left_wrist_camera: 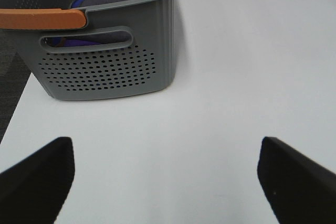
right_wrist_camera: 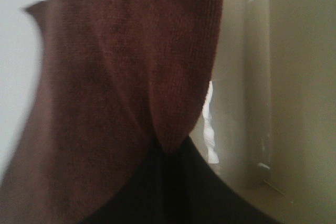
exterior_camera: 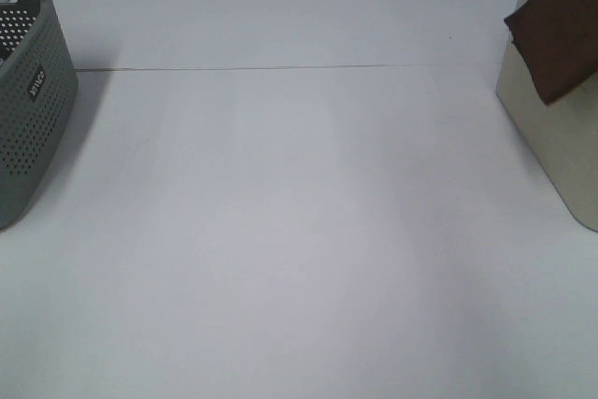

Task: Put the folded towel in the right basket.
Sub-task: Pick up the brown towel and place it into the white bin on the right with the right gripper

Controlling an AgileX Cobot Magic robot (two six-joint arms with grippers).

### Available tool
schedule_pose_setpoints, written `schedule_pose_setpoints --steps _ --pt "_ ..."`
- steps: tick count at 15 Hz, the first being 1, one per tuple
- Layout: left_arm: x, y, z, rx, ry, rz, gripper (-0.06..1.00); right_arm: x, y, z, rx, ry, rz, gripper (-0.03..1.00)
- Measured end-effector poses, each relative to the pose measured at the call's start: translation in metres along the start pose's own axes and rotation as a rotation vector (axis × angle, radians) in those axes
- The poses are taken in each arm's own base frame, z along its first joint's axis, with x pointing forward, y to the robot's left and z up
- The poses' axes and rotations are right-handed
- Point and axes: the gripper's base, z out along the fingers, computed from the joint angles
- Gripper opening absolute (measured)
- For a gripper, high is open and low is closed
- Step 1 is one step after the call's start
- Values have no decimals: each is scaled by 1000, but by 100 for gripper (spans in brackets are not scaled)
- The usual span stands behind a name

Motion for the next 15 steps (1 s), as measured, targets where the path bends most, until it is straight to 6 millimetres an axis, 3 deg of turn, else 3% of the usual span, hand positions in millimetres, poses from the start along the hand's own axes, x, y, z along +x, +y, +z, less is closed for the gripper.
schedule_pose_setpoints --steps 2,4,7,11,12,15 --pt "0 0 0 0 0 0 88 7 -38 1 37 8 76 4" --pt "0 0 0 0 0 0 88 9 -57 1 47 -30 72 4" --pt "0 0 0 0 0 0 88 4 -53 14 -11 -53 37 4" --pt "0 0 0 0 0 0 88 6 -54 59 -30 36 67 8" --pt "0 0 0 0 0 0 88 6 -54 63 -29 43 75 18" --pt "0 0 0 0 0 0 88 7 -59 65 22 54 104 74"
